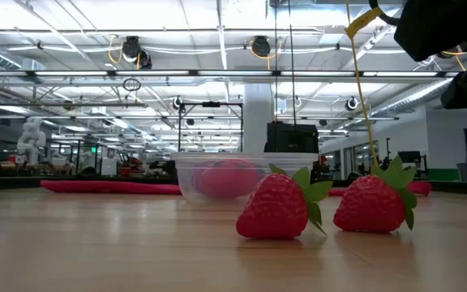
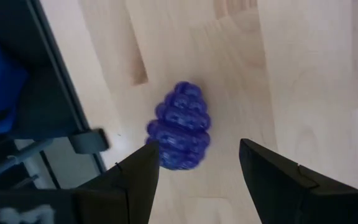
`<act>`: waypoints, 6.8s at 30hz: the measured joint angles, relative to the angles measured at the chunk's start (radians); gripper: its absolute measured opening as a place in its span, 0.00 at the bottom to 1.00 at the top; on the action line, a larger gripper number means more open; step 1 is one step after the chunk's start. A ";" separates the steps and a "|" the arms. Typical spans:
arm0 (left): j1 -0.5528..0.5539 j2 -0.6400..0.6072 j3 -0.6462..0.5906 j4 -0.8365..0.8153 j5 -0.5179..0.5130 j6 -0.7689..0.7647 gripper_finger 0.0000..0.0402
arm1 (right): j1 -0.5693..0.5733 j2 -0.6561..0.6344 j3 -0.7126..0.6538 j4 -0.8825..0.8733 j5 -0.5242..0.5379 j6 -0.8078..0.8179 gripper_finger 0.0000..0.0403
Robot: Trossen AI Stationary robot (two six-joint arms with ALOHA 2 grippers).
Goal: Pick and placing Produce into tupperware
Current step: Put the violet grape in the transparent bin
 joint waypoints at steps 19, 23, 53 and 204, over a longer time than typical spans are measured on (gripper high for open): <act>0.000 0.000 0.000 -0.004 -0.001 0.022 0.74 | 0.029 0.000 0.000 0.059 0.042 0.093 0.52; 0.000 0.000 0.000 -0.004 -0.001 0.022 0.74 | 0.029 0.000 0.000 0.056 0.036 0.038 0.52; 0.000 0.000 0.000 -0.003 -0.001 -0.006 0.74 | 0.176 0.000 0.136 -0.136 0.296 0.107 0.52; 0.000 0.000 0.000 -0.011 -0.001 0.019 0.74 | 0.022 0.108 0.066 -0.024 0.306 -0.176 0.52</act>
